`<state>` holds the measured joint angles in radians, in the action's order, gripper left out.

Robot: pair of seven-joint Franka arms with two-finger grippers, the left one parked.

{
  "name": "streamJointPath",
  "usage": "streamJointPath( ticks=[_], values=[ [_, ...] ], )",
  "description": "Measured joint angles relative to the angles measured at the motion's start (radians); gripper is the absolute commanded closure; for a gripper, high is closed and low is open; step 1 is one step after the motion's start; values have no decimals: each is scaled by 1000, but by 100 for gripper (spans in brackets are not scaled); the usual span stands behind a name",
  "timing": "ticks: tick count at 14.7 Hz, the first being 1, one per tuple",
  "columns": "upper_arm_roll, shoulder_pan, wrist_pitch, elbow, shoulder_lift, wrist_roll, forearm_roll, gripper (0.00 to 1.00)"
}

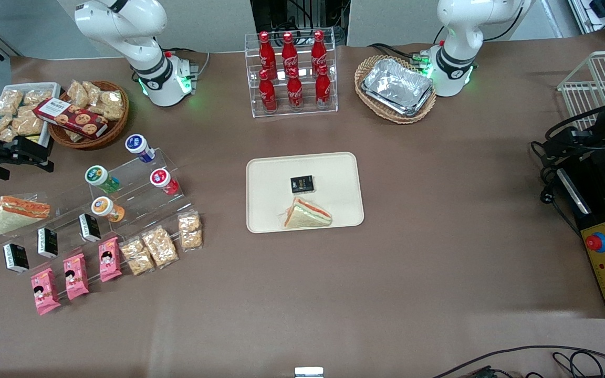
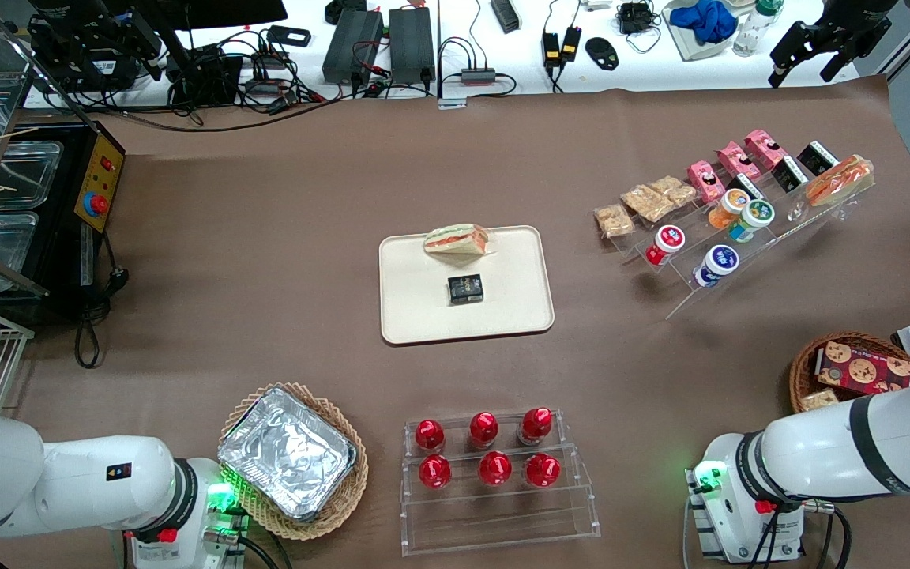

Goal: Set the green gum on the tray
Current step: 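Move the right gripper over the snack rack toward the green gum bottle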

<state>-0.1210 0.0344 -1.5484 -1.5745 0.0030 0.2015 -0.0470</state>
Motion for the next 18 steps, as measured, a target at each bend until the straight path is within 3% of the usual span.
streamJointPath(
  ticks=[14, 18],
  values=[
    [-3, 0, 55, -1, -10, 5, 1, 0],
    [-9, -5, 65, -77, -73, 27, 2, 0]
  ],
)
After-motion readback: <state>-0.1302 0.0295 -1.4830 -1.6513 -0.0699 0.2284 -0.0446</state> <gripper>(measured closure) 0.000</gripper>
